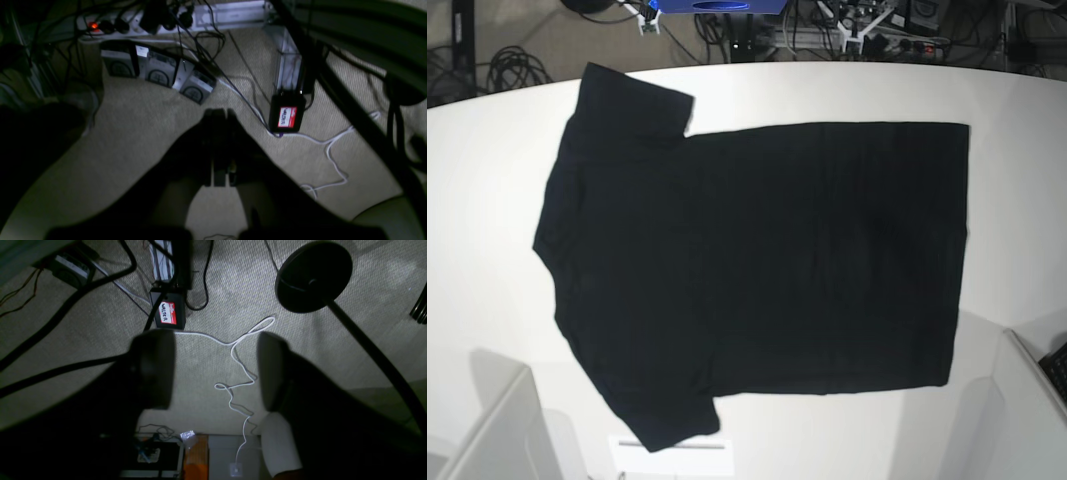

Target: Fold the T-shirt properly

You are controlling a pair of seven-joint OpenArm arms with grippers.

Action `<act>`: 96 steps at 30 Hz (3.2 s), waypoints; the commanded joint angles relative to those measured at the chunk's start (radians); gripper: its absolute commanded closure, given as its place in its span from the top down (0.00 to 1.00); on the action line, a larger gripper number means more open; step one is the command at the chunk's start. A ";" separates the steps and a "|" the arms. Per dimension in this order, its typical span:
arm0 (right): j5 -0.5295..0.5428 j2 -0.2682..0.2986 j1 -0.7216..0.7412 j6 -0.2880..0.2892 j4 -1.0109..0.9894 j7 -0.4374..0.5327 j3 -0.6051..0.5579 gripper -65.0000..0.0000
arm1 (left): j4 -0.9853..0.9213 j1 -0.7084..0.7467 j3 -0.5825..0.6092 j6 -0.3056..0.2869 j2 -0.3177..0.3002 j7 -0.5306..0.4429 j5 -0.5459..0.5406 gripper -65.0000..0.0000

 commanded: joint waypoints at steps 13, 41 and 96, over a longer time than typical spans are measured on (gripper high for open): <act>0.005 0.000 -0.018 -0.007 0.003 0.009 0.007 0.00 | -0.013 0.040 0.010 -0.001 0.002 -0.012 -0.002 0.66; 0.001 0.058 -0.093 -0.007 0.201 0.009 -0.001 0.00 | -0.008 0.116 0.014 -0.001 -0.021 -0.183 0.012 0.00; 0.007 -0.072 -0.711 -0.006 1.856 -0.406 0.432 0.00 | 1.494 0.980 -0.164 -0.002 -0.212 -0.180 -0.123 0.00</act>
